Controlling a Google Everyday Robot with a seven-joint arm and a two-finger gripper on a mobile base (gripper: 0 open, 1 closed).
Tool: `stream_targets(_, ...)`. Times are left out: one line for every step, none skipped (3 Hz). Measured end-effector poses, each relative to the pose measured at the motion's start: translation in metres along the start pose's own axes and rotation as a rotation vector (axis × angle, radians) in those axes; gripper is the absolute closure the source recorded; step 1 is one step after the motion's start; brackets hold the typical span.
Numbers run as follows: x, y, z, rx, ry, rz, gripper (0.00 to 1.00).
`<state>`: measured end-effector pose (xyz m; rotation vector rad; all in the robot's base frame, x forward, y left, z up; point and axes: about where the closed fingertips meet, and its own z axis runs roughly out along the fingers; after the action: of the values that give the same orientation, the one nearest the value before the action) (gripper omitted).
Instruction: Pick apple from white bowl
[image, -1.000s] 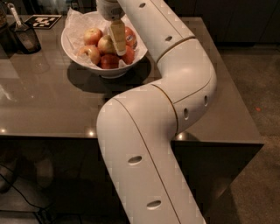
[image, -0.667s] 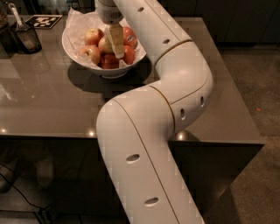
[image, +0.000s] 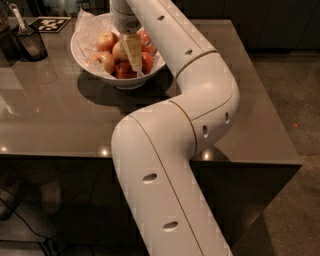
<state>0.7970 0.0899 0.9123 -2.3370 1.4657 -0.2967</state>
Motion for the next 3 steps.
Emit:
stream_targets(0.0059, -0.003, -0.0001, 0.034, -0.041, -0.006, 0.17)
stream_targets(0.0059, -0.003, 0.0, 0.034, -0.041, -0.006, 0.41)
stream_targets(0.0059, -0.0031, 0.0, 0.034, -0.041, -0.006, 0.64)
